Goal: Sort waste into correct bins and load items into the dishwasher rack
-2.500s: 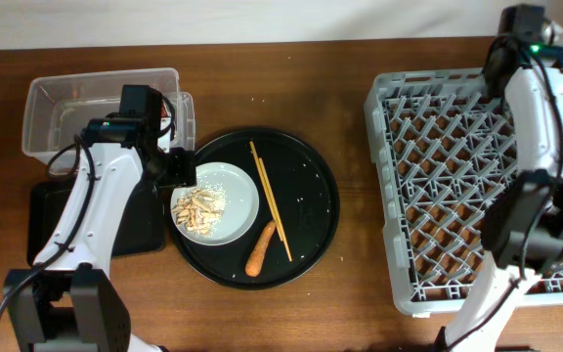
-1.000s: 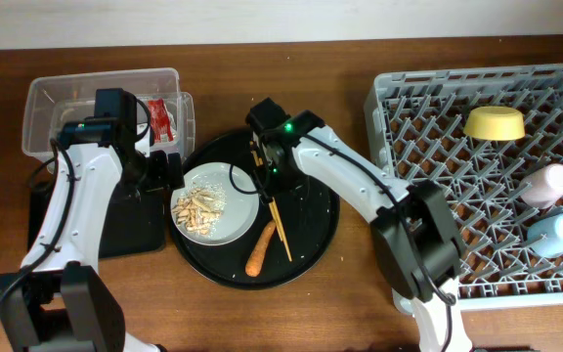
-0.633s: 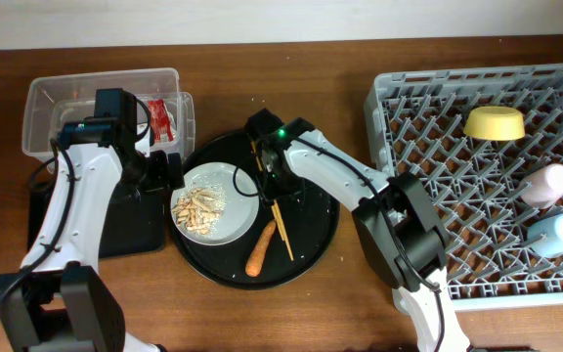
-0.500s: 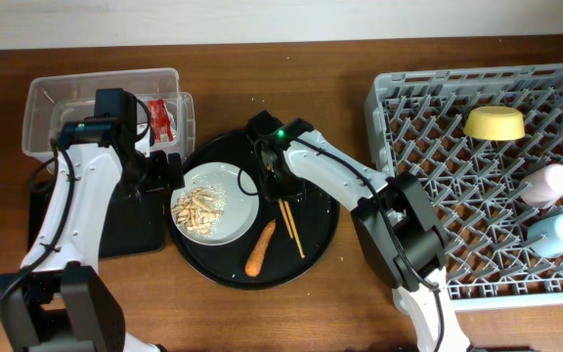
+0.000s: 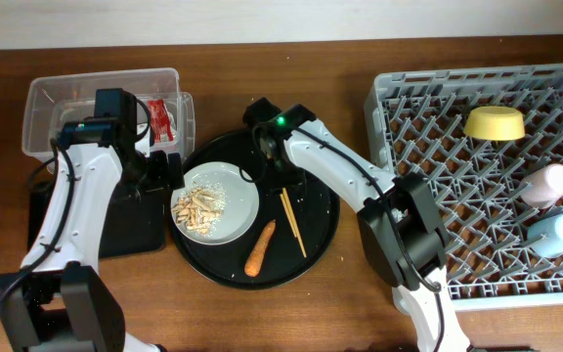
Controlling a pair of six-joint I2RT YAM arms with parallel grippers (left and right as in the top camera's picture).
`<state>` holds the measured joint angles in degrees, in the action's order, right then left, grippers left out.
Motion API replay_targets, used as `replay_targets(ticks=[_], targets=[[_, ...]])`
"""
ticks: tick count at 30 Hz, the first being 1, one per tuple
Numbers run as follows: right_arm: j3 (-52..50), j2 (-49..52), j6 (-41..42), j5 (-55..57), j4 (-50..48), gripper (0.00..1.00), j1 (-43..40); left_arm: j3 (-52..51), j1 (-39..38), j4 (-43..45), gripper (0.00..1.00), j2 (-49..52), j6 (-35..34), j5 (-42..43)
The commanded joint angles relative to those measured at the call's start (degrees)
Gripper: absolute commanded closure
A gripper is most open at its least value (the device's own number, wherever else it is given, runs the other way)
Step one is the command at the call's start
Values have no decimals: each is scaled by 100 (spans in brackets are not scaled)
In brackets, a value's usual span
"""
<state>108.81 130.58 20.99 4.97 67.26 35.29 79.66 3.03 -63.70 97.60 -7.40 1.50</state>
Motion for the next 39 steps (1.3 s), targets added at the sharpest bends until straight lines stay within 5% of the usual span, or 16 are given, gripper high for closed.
replay_targets(ticks=[1, 15, 28, 39], targets=[[68, 31, 52, 133, 0, 40, -87, 13, 13, -22, 1, -83, -76, 22], [-850, 31, 50, -313, -514, 41, -81, 15, 13, -22, 1, -83, -76, 22], [122, 28, 33, -306, 175, 40, -146, 15, 13, -22, 1, -83, -76, 24], [-820, 31, 52, -546, -533, 41, 2, 15, 13, -26, 1, -83, -76, 24]])
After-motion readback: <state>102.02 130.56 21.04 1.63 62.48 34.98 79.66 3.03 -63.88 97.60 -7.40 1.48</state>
